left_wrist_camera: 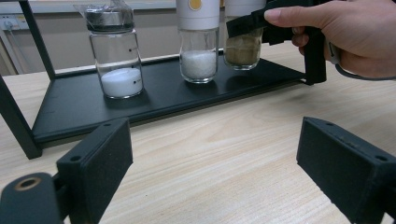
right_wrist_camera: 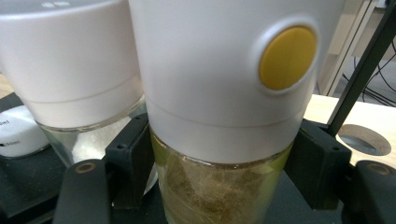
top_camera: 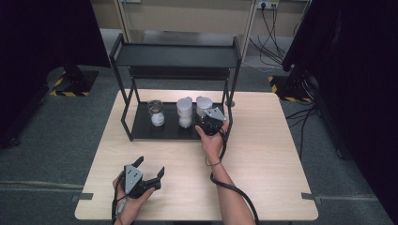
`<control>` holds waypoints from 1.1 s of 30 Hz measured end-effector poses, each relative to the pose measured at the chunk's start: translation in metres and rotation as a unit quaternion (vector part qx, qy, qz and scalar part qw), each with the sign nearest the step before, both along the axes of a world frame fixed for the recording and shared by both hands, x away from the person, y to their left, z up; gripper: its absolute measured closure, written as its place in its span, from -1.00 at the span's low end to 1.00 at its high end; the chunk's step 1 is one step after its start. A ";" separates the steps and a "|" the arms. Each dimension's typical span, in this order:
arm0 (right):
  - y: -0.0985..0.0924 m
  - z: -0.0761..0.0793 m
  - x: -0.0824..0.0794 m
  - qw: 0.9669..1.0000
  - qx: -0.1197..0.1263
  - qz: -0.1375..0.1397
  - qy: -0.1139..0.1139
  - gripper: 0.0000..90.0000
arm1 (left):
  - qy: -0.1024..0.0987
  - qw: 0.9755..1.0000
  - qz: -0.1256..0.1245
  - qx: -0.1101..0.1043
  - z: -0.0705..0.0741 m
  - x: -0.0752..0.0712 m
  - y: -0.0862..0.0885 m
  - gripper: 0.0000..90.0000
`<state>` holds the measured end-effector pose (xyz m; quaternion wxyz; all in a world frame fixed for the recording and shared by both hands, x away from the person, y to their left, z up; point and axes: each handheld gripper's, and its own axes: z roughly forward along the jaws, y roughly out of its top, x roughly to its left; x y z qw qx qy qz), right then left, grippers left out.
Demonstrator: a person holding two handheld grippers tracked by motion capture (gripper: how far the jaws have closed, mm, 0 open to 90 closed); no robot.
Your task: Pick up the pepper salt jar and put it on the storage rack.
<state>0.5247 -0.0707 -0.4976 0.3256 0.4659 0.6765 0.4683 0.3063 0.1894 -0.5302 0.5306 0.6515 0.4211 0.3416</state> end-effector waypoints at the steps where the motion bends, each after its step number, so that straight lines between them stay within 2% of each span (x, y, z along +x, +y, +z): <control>1: 0.000 -0.001 0.000 1.000 0.000 0.000 0.001 -0.32 | 0.000 1.000 0.000 0.000 0.000 0.000 0.000 -0.78; 8: 0.000 -0.007 0.002 1.000 -0.004 0.000 0.009 -0.32 | 0.000 1.000 0.000 0.000 0.000 0.000 0.000 -0.78; 21: -0.002 -0.009 -0.001 1.000 0.001 0.001 0.003 -0.33 | -0.003 1.000 -0.001 0.005 0.000 -0.001 -0.001 -0.77; 26: -0.001 -0.007 -0.004 1.000 0.011 -0.001 0.000 -0.44 | -0.003 1.000 0.000 0.004 0.000 0.000 -0.001 -0.78; 33: 0.002 -0.011 -0.009 1.000 0.007 -0.006 0.002 -0.58 | -0.004 1.000 0.000 0.005 0.000 -0.001 -0.001 -0.78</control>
